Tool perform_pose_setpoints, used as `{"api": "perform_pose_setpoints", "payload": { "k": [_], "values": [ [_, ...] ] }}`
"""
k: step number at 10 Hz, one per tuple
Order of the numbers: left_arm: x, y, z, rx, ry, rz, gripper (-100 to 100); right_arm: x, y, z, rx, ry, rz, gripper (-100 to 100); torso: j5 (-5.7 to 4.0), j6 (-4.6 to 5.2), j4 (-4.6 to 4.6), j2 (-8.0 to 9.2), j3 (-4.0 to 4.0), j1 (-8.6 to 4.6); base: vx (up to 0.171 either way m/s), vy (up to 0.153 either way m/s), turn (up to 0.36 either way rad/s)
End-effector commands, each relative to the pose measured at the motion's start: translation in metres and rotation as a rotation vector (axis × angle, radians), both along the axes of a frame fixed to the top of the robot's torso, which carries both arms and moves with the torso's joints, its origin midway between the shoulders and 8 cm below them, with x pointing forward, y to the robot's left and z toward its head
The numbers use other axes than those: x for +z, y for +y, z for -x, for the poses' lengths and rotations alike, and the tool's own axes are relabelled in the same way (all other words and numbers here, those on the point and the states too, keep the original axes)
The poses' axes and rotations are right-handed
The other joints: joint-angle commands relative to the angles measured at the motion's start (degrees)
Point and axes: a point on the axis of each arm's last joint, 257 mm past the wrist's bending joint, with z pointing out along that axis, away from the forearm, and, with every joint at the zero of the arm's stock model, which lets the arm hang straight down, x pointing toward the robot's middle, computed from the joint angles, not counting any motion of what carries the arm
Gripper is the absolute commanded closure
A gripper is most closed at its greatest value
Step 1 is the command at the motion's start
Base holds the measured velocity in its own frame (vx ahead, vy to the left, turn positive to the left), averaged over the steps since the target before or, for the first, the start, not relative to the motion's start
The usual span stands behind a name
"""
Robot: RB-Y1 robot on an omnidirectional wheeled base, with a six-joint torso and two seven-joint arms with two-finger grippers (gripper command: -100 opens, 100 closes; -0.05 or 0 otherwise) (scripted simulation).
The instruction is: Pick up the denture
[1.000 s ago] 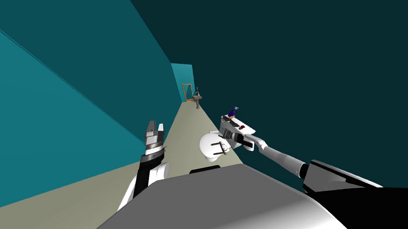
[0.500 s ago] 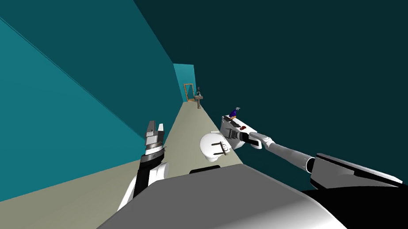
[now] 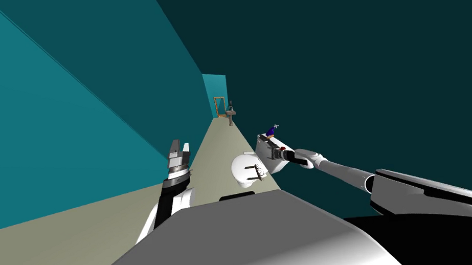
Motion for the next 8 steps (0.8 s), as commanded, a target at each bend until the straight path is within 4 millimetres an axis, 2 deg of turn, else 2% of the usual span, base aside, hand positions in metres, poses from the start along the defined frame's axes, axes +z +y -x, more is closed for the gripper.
{"api": "perform_pose_setpoints", "payload": {
  "k": [1,2,3,4,7,8],
  "values": [
    [0.0,0.0,0.0,0.0,0.0,0.0,0,0.003,-0.041,0.003,0.004,0.001,0.124,-100,0.0,0.0,0.0,0.0,0.0,0.0,0.026,-0.043,0.051],
    [0.0,0.0,0.0,0.0,0.0,0.0,0,0.003,-0.043,0.003,0.001,0.002,0.126,-100,0.0,0.0,0.0,-0.03,-0.02,-0.04,0.017,-0.038,0.021],
    [0.0,0.0,0.0,0.0,0.0,0.0,0,0.007,-0.069,0.005,0.0,0.005,0.201,-100,-0.03,0.01,-0.01,-0.01,-0.01,-0.04,0.018,-0.034,0.031],
    [0.0,0.0,0.0,0.0,0.0,0.0,0,0.007,-0.069,0.005,0.0,0.005,0.201,-100,-0.01,0.02,0.0,0.0,0.0,-0.03,0.012,-0.028,0.008],
    [0.0,0.0,0.0,0.0,0.0,0.0,0,0.023,-0.132,0.014,-0.004,0.017,0.379,-100,-0.02,0.01,0.0,0.0,0.0,-0.05,0.02,-0.04,0.03],
    [0.0,0.0,0.0,0.0,0.0,0.0,0,0.023,-0.132,0.014,-0.004,0.017,0.379,-100,-0.03,0.0,-0.01,-0.03,-0.02,-0.06,0.025,-0.031,0.008]
  ]
}}
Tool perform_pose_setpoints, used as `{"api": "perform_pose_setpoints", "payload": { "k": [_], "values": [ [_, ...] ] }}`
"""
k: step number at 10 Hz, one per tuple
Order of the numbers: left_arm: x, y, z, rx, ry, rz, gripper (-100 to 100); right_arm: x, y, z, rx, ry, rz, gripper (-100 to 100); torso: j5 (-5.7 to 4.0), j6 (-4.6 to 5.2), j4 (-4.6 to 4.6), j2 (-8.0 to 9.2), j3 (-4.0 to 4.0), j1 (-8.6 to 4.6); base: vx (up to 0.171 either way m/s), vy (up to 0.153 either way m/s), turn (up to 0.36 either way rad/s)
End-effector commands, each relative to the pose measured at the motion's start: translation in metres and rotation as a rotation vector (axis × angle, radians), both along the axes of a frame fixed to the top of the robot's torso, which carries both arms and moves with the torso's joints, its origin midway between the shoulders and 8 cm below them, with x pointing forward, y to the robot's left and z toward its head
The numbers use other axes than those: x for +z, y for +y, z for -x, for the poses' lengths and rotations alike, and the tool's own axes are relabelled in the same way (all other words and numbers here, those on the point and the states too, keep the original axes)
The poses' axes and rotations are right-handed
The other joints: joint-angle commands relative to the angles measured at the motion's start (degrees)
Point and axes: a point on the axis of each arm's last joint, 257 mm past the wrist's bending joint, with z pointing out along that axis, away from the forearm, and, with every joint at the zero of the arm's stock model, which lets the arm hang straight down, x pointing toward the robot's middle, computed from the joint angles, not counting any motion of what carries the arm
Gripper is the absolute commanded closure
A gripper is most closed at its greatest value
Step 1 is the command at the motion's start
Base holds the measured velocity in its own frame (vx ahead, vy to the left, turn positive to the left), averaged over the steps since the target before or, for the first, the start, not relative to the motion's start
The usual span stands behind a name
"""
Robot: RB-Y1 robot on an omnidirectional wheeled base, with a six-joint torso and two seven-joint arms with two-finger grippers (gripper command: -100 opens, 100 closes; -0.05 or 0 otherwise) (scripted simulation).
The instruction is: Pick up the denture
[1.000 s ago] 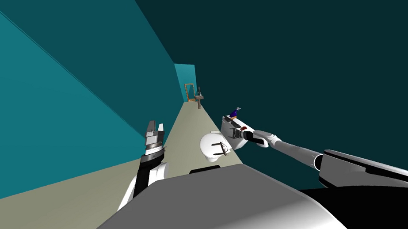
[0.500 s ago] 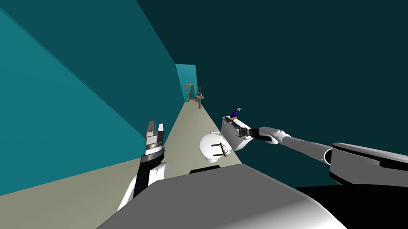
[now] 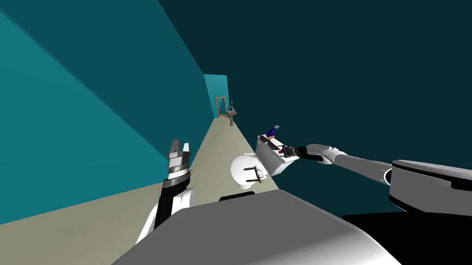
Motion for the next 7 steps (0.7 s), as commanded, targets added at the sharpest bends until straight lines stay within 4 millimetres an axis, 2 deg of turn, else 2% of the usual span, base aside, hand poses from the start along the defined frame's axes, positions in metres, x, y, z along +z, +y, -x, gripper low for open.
{"api": "perform_pose_setpoints", "payload": {
  "k": [1,2,3,4,5,6,7],
  "values": [
    [0.0,0.0,0.0,0.0,0.0,0.0,0,0.006,-0.03,0.008,-0.001,0.018,0.085,-100,0.0,0.0,0.0,0.0,0.0,0.0,0.038,-0.042,0.02],
    [0.0,0.0,0.0,0.0,0.0,0.0,0,0.005,-0.038,0.012,-0.002,0.026,0.108,-100,0.01,0.0,0.0,-0.04,-0.02,-0.03,0.053,-0.046,0.035],
    [0.0,0.0,0.0,0.0,0.0,0.0,0,0.004,-0.032,0.007,-0.002,0.02,0.086,-100,0.0,0.0,-0.02,-0.09,-0.05,-0.04,0.024,-0.02,0.007],
    [0.0,0.0,0.0,0.0,0.0,0.0,0,0.005,-0.034,0.008,-0.002,0.021,0.09,0,0.0,-0.01,-0.01,-0.02,-0.02,0.04,0.0,0.0,0.0],
    [0.0,0.0,0.0,0.0,0.0,0.0,0,-0.008,-0.031,0.008,-0.011,0.021,0.091,-100,0.02,-0.01,0.01,0.04,0.02,0.11,0.035,-0.02,0.071],
    [0.0,0.0,0.0,0.0,0.0,0.0,0,-0.002,-0.032,0.009,-0.006,0.022,0.088,-100,0.01,-0.03,-0.01,-0.03,-0.02,0.07,0.022,-0.014,0.023],
    [0.0,0.0,0.0,0.0,0.0,0.0,0,-0.003,-0.032,0.009,-0.007,0.022,0.09,100,0.02,0.0,0.0,0.0,0.0,0.09,0.0,0.0,0.0]
  ]
}}
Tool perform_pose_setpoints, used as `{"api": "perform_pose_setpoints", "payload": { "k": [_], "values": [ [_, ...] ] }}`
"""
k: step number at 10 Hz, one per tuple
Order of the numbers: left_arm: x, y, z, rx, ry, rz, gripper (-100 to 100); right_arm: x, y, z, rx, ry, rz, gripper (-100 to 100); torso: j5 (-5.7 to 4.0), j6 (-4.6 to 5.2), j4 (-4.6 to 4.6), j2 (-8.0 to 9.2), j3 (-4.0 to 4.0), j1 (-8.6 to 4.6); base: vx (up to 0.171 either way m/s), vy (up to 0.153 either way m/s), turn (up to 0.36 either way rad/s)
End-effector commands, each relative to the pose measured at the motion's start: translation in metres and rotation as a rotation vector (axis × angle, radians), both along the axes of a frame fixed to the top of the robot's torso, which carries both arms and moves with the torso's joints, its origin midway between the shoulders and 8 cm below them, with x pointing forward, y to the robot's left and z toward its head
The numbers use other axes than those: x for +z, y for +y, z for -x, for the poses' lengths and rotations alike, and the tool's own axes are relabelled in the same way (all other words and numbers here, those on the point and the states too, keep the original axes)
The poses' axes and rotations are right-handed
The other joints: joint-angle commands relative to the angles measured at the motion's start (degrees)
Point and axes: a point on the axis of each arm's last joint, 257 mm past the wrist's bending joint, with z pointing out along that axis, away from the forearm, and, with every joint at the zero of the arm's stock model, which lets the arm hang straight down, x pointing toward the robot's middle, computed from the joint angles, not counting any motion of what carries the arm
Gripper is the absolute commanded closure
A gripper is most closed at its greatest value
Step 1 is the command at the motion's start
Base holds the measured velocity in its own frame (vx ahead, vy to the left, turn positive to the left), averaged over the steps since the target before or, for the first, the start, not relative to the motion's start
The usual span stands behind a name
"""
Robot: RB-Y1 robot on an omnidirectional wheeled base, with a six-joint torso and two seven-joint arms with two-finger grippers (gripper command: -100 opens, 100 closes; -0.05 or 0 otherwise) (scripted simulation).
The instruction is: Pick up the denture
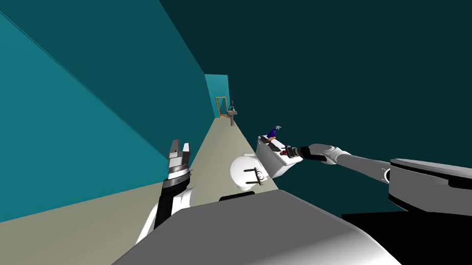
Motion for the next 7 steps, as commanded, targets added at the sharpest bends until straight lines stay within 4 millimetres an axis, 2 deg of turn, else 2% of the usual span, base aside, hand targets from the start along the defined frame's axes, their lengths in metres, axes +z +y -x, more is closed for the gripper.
{"api": "perform_pose_setpoints", "payload": {
  "k": [1,4,5,6,7],
  "values": [
    [0.0,0.0,0.0,0.0,0.0,0.0,0,0.0,0.0,0.0,0.0,0.0,0.0,100,0.0,0.0,0.0,0.0,0.0,0.0,0.0,0.0,0.0],
    [0.0,0.0,0.0,0.0,0.0,0.0,0,0.0015,-0.0017,-0.0007,-0.001,-0.003,0.006,100,-0.09,0.02,-0.03,0.03,0.0,-0.04,0.0,0.0,0.0],
    [0.0,0.0,0.0,0.0,0.0,0.0,0,0.0017,-0.0021,-0.0008,-0.001,-0.003,0.007,0,-0.11,0.01,-0.04,0.03,-0.01,-0.06,0.0,0.0,0.0],
    [0.0,0.0,0.0,0.0,0.0,0.0,0,0.0022,-0.0026,-0.0011,-0.002,-0.004,0.008,100,-0.12,0.0,-0.05,0.02,-0.02,-0.08,0.0,0.0,0.0],
    [0.0,0.0,0.0,0.0,0.0,0.0,0,0.0021,-0.0026,-0.0009,-0.002,-0.004,0.008,0,-0.13,0.0,-0.05,0.01,-0.02,-0.09,0.0,0.0,0.0]
  ]
}}
